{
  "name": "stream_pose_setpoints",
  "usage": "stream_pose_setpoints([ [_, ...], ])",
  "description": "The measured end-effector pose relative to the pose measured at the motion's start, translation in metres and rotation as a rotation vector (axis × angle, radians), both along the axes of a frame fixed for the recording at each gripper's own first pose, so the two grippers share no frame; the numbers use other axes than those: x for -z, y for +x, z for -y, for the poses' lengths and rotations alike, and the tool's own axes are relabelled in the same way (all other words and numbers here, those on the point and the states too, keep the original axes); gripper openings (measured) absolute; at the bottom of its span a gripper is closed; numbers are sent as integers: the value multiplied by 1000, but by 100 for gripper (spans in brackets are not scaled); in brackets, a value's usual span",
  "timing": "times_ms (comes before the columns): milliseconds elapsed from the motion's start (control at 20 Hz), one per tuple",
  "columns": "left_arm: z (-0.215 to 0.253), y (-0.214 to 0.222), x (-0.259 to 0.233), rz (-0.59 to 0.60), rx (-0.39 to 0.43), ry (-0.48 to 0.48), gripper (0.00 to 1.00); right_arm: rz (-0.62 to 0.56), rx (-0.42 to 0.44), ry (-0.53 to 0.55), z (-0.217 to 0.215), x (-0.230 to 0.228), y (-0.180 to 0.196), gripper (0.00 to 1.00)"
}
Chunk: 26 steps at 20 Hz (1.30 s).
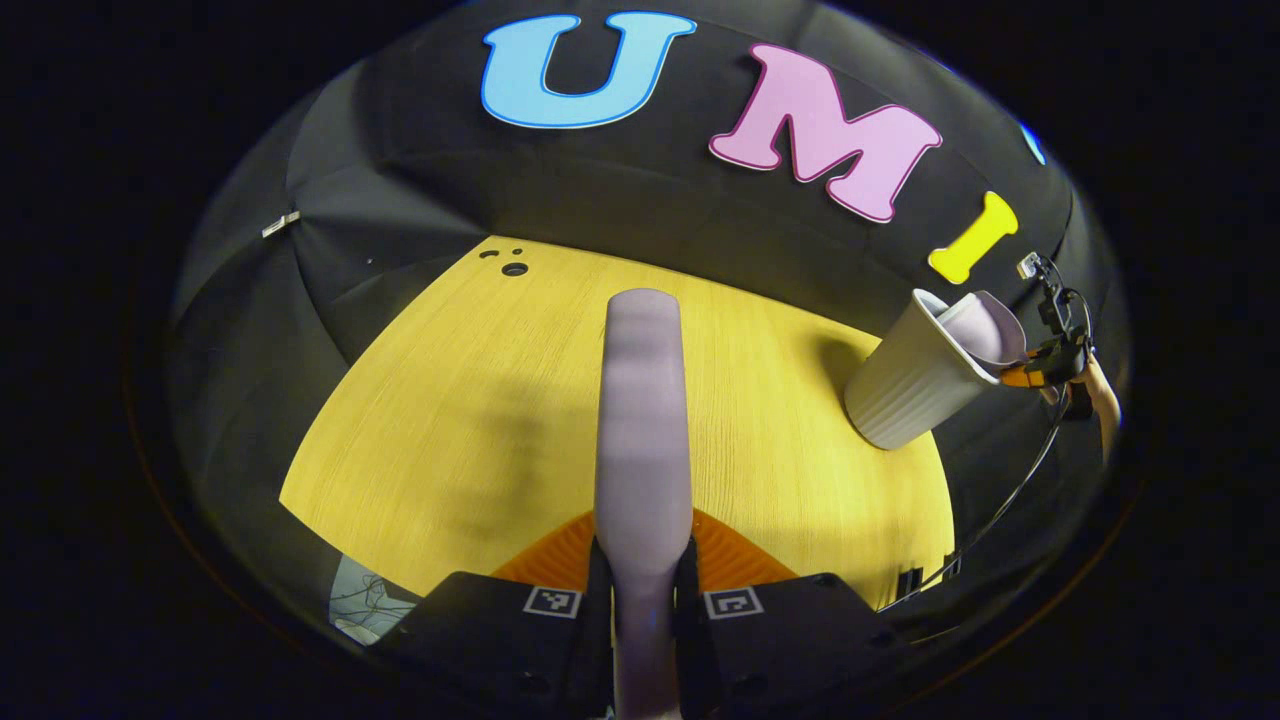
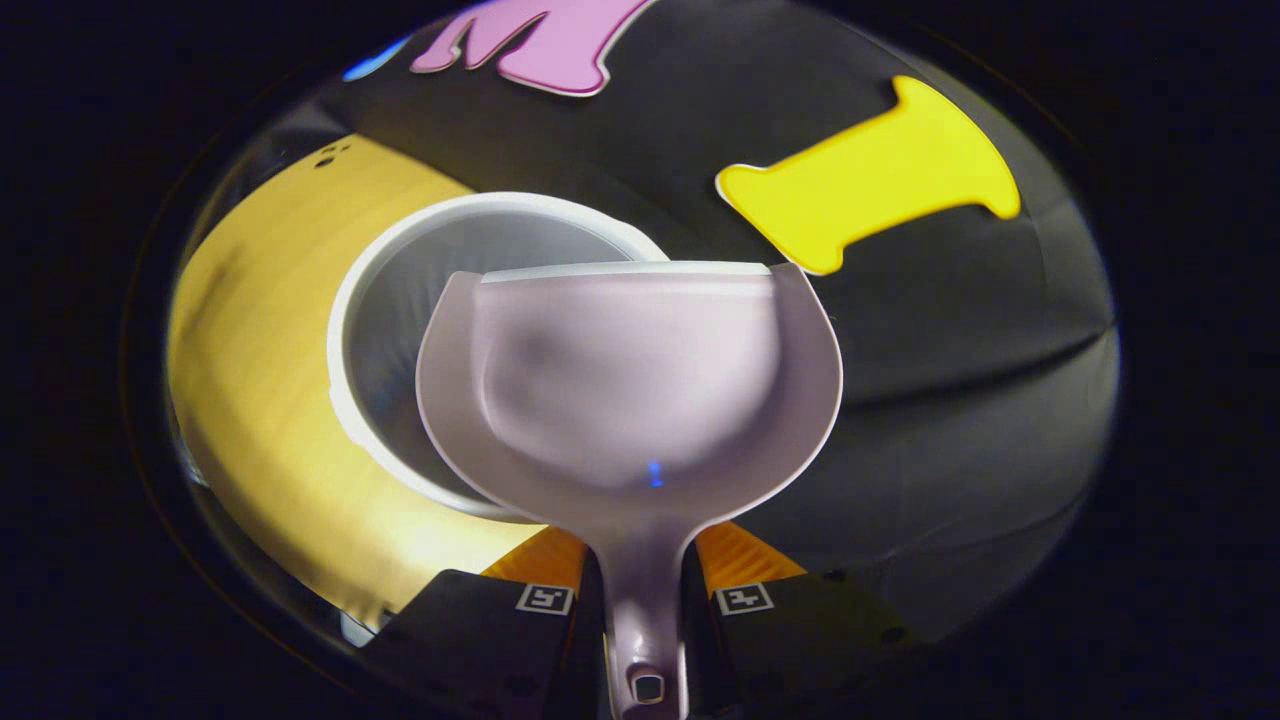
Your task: Pick up the small broom and dustpan from the desktop, sweep the trash into the dustpan with the broom, and then empty the trash into the garbage bin.
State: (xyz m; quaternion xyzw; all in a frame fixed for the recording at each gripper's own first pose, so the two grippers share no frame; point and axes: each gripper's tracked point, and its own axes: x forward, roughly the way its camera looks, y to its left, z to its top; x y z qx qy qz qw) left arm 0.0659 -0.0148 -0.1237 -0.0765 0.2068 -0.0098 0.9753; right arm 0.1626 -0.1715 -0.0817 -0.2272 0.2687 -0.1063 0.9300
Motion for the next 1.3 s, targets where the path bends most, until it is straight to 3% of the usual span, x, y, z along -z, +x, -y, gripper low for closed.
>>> stream_pose_setpoints([
  [150, -5, -2, 0, 7, 47, -22, 30, 48, 52, 121, -21, -3, 10, 33],
  [200, -9, -3, 1, 10, 61, -26, 32, 65, 63, 163, -30, -4, 10, 37],
  [400, -27, -10, 2, 24, 96, -37, 30, 128, 86, 335, -63, -3, 15, 37],
  [500, -37, -16, 4, 31, 118, -35, 30, 160, 87, 373, -81, -9, 8, 41],
  [550, -44, -18, 4, 34, 125, -25, 30, 174, 86, 392, -93, -12, 3, 37],
  [900, -67, -30, 13, 49, 186, 9, 29, 242, 73, 463, -175, -6, -41, 37],
  [950, -68, -32, 15, 52, 194, 10, 30, 245, 67, 482, -189, -1, -48, 41],
  [1150, -67, -37, 26, 58, 232, 30, 30, 227, 1, 644, -254, 22, -58, 36],
  [1300, -63, -30, 36, 44, 250, 47, 30, 172, -29, 676, -290, 53, -58, 37],
])
